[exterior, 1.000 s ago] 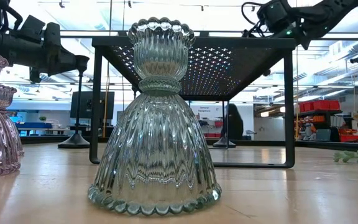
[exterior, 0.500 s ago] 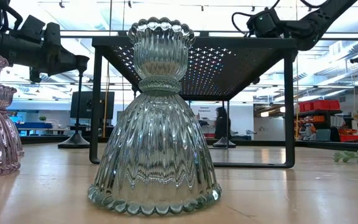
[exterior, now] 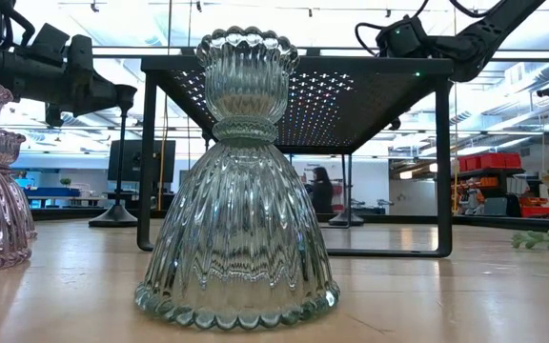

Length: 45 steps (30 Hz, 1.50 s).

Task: Pick & Place candle stick holders
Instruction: Put the top right black candle holder on the shelf

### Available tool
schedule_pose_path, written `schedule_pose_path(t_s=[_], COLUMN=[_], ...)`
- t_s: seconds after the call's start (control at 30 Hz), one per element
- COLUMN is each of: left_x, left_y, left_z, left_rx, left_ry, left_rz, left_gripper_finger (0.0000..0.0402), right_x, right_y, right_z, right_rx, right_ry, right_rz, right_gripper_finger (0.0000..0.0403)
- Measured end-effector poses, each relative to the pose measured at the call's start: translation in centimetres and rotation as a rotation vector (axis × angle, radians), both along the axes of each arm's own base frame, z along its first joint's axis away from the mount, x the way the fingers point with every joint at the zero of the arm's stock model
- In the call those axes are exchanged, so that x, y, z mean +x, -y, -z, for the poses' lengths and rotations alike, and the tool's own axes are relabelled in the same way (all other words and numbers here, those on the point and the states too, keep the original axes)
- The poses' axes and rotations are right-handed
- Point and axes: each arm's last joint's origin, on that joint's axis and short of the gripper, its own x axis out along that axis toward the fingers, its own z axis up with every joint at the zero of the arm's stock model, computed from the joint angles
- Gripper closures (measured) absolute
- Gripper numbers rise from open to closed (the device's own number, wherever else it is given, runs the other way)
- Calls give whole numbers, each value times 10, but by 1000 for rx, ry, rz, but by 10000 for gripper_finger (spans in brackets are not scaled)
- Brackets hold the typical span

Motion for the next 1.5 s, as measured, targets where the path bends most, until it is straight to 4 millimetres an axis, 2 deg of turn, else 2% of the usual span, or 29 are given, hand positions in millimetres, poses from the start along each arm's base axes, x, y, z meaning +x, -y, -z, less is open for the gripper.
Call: schedule_pose_path(t_s=[0.17,0.3,0.43,0.6,0.77,0.87,1.07,1.17,1.3,1.5], left_x=[0,0,0,0,0,0,0,0,0,0], left_y=[0,0,0,0,0,0,0,0,0,0], left_z=[0,1,1,1,1,1,1,1,1,1], left_rx=[0,1,1,1,1,1,1,1,-1,-1], left_ry=[-4,-7,-10,-11,-11,-11,-10,-10,-9,-9], left_rz=[0,0,0,0,0,0,0,0,0,0], left_gripper_finger=[303,303,303,303,303,303,303,303,303,303], right_x=[1,0,-1,-2,-6,-6,3,7,13,19], right_y=[1,0,-7,-24,-51,-74,-128,-143,-147,-140], right_z=[-4,-24,-62,-124,-191,-210,-207,-198,-181,-153], right_rx=[-30,-50,-70,-91,-61,-22,1,-9,3,30], right_ry=[24,71,110,89,96,80,48,25,48,36], right_rz=[-3,-2,-19,-102,-181,-253,-382,-361,-362,-332], right_gripper_finger=[326,326,326,326,326,326,326,326,326,326])
